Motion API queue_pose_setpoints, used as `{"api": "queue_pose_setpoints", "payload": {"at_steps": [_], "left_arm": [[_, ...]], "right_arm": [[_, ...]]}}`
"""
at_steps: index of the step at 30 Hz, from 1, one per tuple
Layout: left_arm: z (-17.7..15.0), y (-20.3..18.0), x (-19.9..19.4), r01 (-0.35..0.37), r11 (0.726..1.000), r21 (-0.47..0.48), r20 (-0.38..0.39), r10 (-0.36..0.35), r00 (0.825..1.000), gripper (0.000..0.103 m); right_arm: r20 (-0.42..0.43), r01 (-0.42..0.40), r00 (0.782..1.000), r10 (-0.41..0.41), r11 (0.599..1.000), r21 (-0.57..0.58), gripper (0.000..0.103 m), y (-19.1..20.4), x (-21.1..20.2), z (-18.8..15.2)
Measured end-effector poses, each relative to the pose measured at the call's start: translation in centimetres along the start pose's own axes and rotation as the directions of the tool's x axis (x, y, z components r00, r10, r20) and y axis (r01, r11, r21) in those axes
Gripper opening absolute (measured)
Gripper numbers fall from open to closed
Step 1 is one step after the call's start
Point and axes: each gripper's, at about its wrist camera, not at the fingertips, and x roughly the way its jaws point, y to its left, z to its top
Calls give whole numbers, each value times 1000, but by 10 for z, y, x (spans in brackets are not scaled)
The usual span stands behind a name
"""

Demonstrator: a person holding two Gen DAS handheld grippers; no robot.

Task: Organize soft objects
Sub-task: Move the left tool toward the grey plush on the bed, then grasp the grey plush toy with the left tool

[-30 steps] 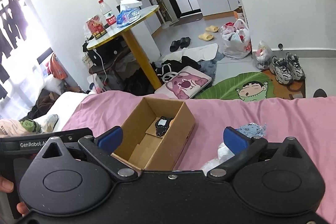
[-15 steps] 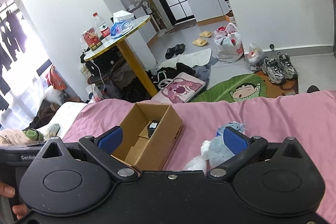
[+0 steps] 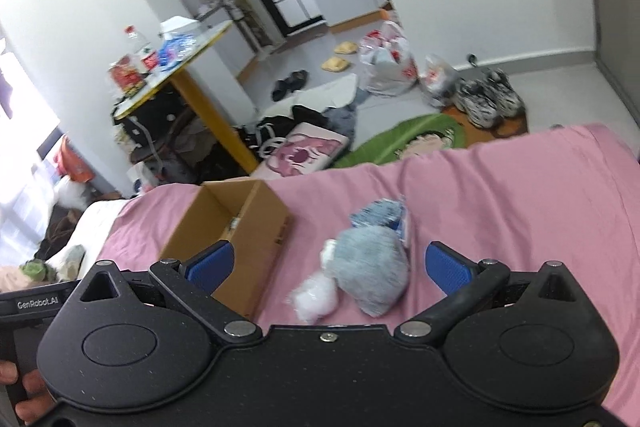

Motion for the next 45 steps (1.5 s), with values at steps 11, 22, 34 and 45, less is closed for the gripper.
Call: {"api": "queue_pose_setpoints", "payload": {"at_steps": [11, 22, 34, 45], "left_arm": [[-1, -23, 39, 60, 998, 17, -16, -60, 998, 86], [2, -58, 87, 138, 990, 28, -75, -135, 988, 68], [-1, -79, 143, 137, 990, 34, -138, -131, 982, 23], [-7, -77, 180, 80, 996, 37, -214, -71, 974, 22]], "right_arm": [[-3, 92, 996, -93, 988, 124, 103, -36, 19, 0], [-26, 109, 994, -106, 952, 286, 102, -81, 40, -2], [-65, 128, 991, -114, 948, 292, 101, -92, 56, 1], [-109, 115, 990, -87, 954, 277, 101, -94, 75, 5]]}}
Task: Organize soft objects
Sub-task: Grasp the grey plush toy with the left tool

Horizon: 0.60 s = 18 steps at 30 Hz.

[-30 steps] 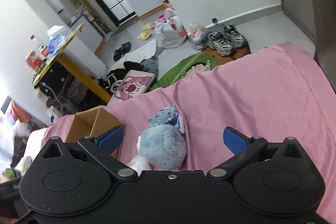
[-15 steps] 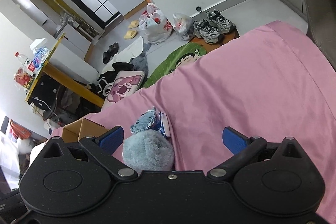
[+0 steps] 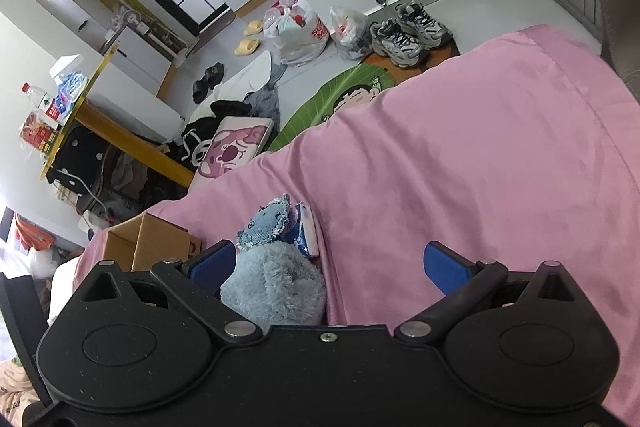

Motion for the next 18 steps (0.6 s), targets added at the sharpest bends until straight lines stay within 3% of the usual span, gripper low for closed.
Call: {"api": "queue_pose_setpoints", "payload": {"at_steps": [15, 18], "left_arm": [[-9, -42, 8, 120, 992, 25, -48, -119, 992, 23], [-12, -46, 10, 132, 991, 33, -59, -130, 990, 23]], "right_arm": [[-22, -23, 999, 24, 1000, 9, 101, 1, 9, 7], [-38, -19, 999, 19, 1000, -6, 97, 2, 12, 6]]}}
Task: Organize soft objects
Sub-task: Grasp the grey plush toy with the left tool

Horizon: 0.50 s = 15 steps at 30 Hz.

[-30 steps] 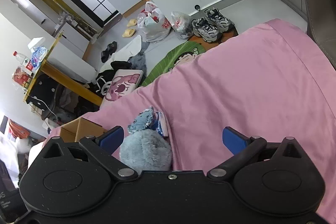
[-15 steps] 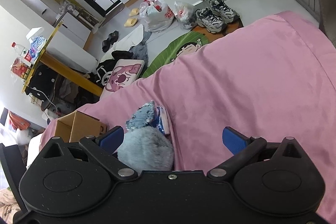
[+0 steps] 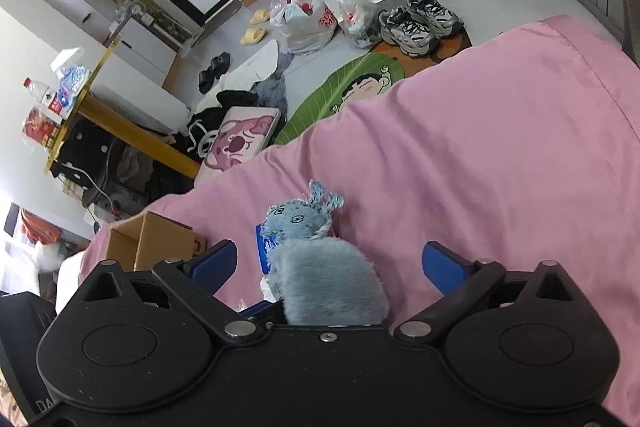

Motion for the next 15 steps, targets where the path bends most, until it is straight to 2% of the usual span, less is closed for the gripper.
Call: {"api": "queue_pose_setpoints", "payload": {"at_steps": [2, 4, 8, 11, 12, 15], "left_arm": [[-1, -1, 0, 4, 1000, -2, -2, -4, 1000, 24], [-2, 0, 0, 6, 1000, -8, 2, -6, 1000, 25], [-1, -1, 3, 21, 1000, -10, -3, -21, 1000, 25], [0, 2, 0, 20, 999, -25, -5, -20, 1000, 25], [0, 4, -1, 20, 999, -36, 0, -20, 1000, 25], [1, 7, -1, 23, 999, -43, -1, -23, 1000, 25]], "right_arm": [[-17, 10, 1000, -10, 1000, -4, 93, 0, 4, 0], [-33, 19, 999, -19, 1000, -9, 84, 0, 7, -2], [-69, 31, 997, -34, 999, -39, 80, 3, 15, -5], [-98, 72, 992, -78, 996, -56, 56, 3, 25, -6], [-107, 72, 991, -75, 997, -33, 38, -1, 26, -6], [-92, 80, 993, -78, 997, 13, 35, -8, 21, -6]]}}
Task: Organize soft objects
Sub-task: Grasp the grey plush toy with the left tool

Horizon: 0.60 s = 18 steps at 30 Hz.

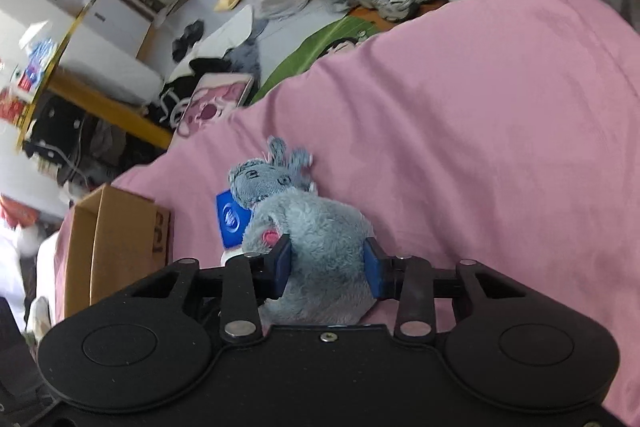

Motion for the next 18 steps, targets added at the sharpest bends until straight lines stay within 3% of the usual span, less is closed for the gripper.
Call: {"api": "queue_pose_setpoints", "payload": {"at_steps": [5, 13, 18], "left_arm": [[5, -5, 2, 6, 1000, 0, 15, -6, 1000, 25], [13, -18, 17, 56, 998, 7, 27, -56, 998, 27], [15, -24, 28, 85, 996, -2, -8, -85, 996, 27]], "right_arm": [[5, 7, 1000, -7, 1000, -6, 35, 1, -3, -5], [17, 25, 999, -28, 992, 125, 32, -24, -3, -1], [27, 18, 999, -23, 982, 186, 31, -35, -1, -1]]}}
